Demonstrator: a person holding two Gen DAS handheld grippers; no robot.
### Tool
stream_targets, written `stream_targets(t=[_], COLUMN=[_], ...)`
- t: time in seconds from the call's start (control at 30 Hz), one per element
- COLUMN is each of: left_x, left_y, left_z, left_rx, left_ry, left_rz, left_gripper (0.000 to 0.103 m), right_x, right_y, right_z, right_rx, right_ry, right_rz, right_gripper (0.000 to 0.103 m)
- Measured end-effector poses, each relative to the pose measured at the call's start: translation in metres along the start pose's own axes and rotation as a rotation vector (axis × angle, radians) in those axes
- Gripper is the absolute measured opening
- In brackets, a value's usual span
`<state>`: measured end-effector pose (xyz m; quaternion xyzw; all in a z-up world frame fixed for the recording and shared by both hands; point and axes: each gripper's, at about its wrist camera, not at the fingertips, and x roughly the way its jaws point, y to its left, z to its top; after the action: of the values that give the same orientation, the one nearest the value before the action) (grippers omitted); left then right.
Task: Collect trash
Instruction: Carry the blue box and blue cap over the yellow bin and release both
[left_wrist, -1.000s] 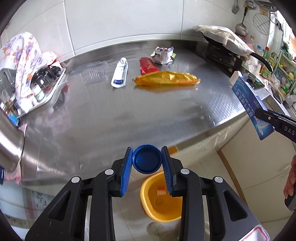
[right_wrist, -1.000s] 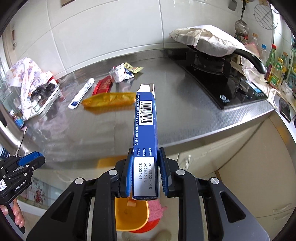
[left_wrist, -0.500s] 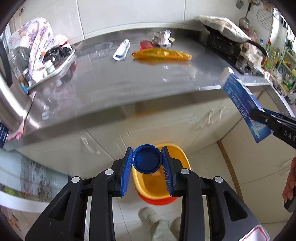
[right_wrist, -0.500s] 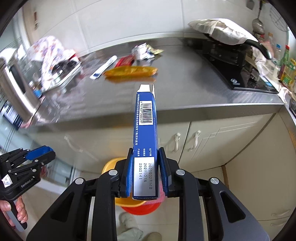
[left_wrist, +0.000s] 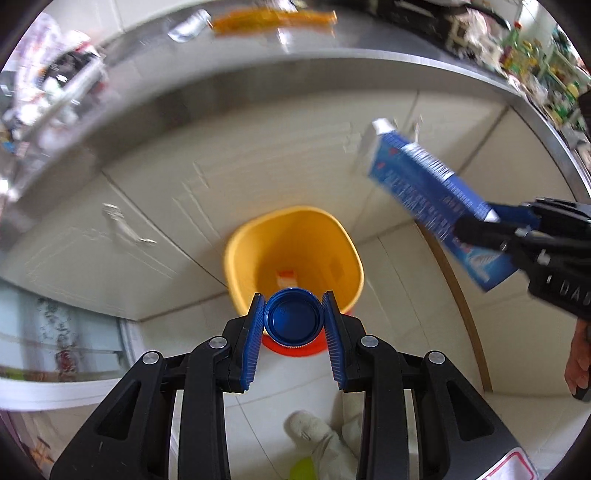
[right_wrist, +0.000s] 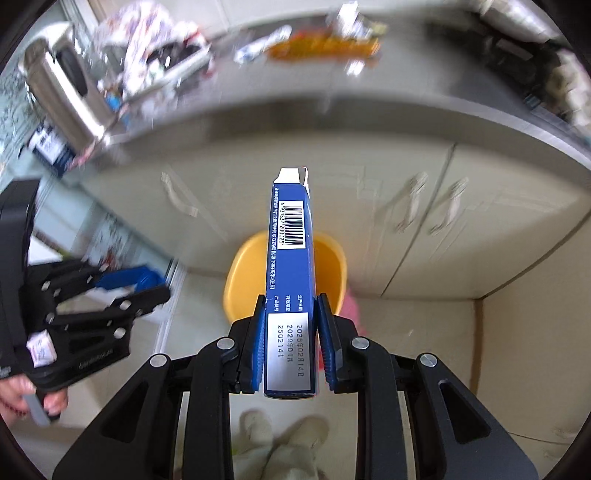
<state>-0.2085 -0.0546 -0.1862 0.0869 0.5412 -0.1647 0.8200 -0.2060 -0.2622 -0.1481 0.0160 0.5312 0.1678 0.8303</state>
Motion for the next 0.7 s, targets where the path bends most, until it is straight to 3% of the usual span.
stream_targets(t=[0.2,0.5,0.7], left_x=[0.073,0.187,0.227], left_y=[0.023,0.039,0.045], left_z=[0.014,0.017,0.009], left_rx=[0.021,0.062,0.039], left_ry=[0.117,0.294,0.357], left_rz=[-0.091,-0.038,-0.033], left_gripper=[0.032,0.032,0.032], right_x=[0.079,0.199,0.239], right_y=[-0.010,-0.026,-0.031], right_z=[0.006,0.005,0.006], right_rx=[-0.018,-0.036,-0.026], right_ry=[0.193,0.393,0.437], right_rz=[0.044,0.019,0.020], right_gripper=[0.027,0.027,0.028])
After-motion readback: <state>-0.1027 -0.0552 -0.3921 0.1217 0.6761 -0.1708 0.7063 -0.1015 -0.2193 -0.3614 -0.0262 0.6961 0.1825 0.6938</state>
